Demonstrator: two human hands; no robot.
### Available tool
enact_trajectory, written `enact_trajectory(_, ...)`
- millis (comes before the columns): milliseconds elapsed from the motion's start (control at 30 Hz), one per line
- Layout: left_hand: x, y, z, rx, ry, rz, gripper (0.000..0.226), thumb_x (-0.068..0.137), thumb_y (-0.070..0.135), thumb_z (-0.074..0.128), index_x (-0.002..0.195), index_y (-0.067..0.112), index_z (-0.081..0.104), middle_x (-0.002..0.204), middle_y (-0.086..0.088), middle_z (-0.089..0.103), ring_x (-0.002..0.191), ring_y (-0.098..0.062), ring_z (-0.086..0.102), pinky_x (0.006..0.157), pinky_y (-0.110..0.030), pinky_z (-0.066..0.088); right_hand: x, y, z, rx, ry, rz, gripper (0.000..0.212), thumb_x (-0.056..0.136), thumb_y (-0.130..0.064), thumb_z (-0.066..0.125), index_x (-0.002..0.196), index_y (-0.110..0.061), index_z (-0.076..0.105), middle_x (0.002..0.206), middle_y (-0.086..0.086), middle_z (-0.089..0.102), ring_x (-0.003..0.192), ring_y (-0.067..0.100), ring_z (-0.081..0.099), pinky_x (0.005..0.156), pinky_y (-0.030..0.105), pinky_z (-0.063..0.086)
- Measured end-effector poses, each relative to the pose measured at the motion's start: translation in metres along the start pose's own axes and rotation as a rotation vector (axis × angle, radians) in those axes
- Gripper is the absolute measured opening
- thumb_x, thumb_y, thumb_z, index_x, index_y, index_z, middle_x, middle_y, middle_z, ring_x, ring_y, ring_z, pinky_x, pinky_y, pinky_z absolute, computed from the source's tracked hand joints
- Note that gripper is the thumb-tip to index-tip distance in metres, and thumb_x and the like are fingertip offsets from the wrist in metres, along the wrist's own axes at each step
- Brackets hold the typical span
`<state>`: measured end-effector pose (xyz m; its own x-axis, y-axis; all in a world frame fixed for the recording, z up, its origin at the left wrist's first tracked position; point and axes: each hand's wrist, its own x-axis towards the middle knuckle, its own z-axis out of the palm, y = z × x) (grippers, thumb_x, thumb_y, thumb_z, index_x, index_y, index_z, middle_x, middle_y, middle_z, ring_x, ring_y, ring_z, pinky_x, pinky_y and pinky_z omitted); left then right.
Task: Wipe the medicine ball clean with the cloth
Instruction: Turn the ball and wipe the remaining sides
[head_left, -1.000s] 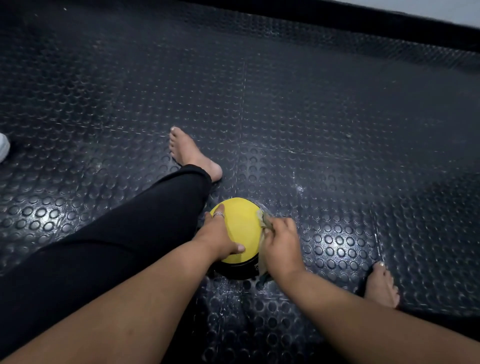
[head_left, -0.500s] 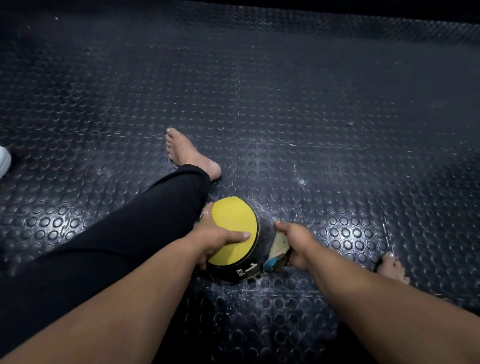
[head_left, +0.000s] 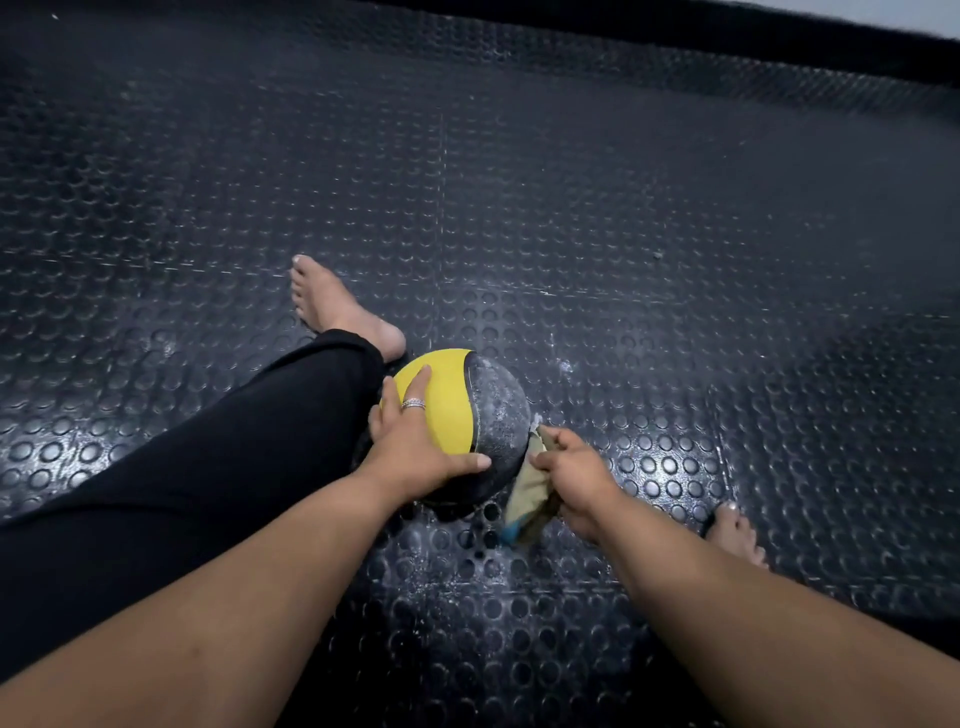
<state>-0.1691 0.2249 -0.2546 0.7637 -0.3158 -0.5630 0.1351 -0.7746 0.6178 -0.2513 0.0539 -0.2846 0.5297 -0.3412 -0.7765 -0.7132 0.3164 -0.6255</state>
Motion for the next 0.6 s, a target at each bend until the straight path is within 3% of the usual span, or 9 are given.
enact_trajectory(100, -0.005, -0.001, 0.001, 0.047, 0.044, -0.052, 0.130, 0.064, 0.043, 0.088, 0.154, 0.034, -0.006, 0.161, -0.008, -0.018, 0.149, -0.032, -0.006, 0.120, -0.043, 0.011, -0.003, -0.006, 0.005, -0.166, 0.013, -0.045, 0.039, 0.086, 0.007, 0.049, 0.118, -0.014, 0.058, 0.099, 0.014, 0.066, 0.084, 0.028, 0.061, 0.081, 0.049, 0.052)
enact_trajectory(167, -0.005, 0.001, 0.001, 0.076, 0.052, -0.077, 0.134, 0.064, 0.042, 0.089, 0.153, 0.037, -0.011, 0.160, -0.009, -0.018, 0.148, -0.033, -0.003, 0.119, -0.046, 0.016, -0.007, -0.015, 0.007, -0.279, 0.054, -0.128, 0.038, 0.087, 0.008, 0.046, 0.117, -0.013, 0.059, 0.092, 0.010, 0.065, 0.077, 0.024, 0.059, 0.071, 0.041, 0.053)
enact_trajectory(233, -0.003, 0.004, 0.005, 0.118, 0.048, -0.097, 0.138, 0.063, 0.040, 0.090, 0.150, 0.044, -0.016, 0.158, -0.011, -0.016, 0.146, -0.038, 0.003, 0.118, -0.050, 0.022, -0.012, -0.024, 0.011, -0.372, 0.142, -0.251, 0.040, 0.091, 0.001, 0.045, 0.125, -0.015, 0.055, 0.105, 0.008, 0.061, 0.071, 0.018, 0.057, 0.059, 0.027, 0.048)
enact_trajectory(300, -0.003, 0.009, 0.008, 0.155, 0.025, -0.123, 0.139, 0.062, 0.037, 0.091, 0.146, 0.051, -0.019, 0.156, -0.011, -0.018, 0.144, -0.042, 0.005, 0.115, -0.052, 0.027, -0.020, -0.029, 0.021, -0.489, 0.262, -0.408, 0.038, 0.096, -0.012, 0.045, 0.134, -0.018, 0.048, 0.124, 0.004, 0.049, 0.088, 0.012, 0.054, 0.076, 0.021, 0.045)
enact_trajectory(333, -0.003, 0.011, 0.009, 0.168, 0.006, -0.129, 0.138, 0.063, 0.036, 0.091, 0.146, 0.052, -0.019, 0.156, -0.011, -0.022, 0.144, -0.043, 0.003, 0.114, -0.053, 0.028, -0.024, -0.030, 0.027, -0.566, 0.293, -0.504, 0.039, 0.097, -0.018, 0.045, 0.137, -0.019, 0.046, 0.128, 0.001, 0.044, 0.101, 0.010, 0.048, 0.089, 0.020, 0.038)
enact_trajectory(400, -0.002, 0.013, 0.011, 0.189, -0.030, -0.119, 0.135, 0.065, 0.033, 0.090, 0.146, 0.053, -0.016, 0.155, -0.010, -0.028, 0.145, -0.043, -0.004, 0.113, -0.052, 0.027, -0.031, -0.027, 0.041, -0.721, 0.267, -0.689, 0.040, 0.098, -0.023, 0.044, 0.137, -0.021, 0.046, 0.130, -0.002, 0.040, 0.115, 0.011, 0.037, 0.100, 0.022, 0.027)
enact_trajectory(467, -0.002, 0.012, 0.010, 0.213, -0.053, -0.105, 0.134, 0.066, 0.030, 0.090, 0.146, 0.054, -0.016, 0.154, -0.010, -0.031, 0.145, -0.043, -0.009, 0.113, -0.051, 0.027, -0.028, -0.023, 0.051, -0.817, 0.234, -0.764, 0.038, 0.098, -0.021, 0.043, 0.135, -0.020, 0.050, 0.129, -0.001, 0.043, 0.118, 0.016, 0.034, 0.103, 0.024, 0.026)
enact_trajectory(600, -0.002, 0.012, 0.010, 0.229, -0.074, -0.090, 0.134, 0.068, 0.030, 0.089, 0.145, 0.054, -0.018, 0.153, -0.010, -0.033, 0.145, -0.041, -0.014, 0.114, -0.050, 0.025, -0.001, -0.035, 0.053, -0.816, 0.311, -0.744, 0.032, 0.095, -0.012, 0.047, 0.124, -0.015, 0.061, 0.118, 0.007, 0.054, 0.109, 0.026, 0.045, 0.099, 0.027, 0.033)
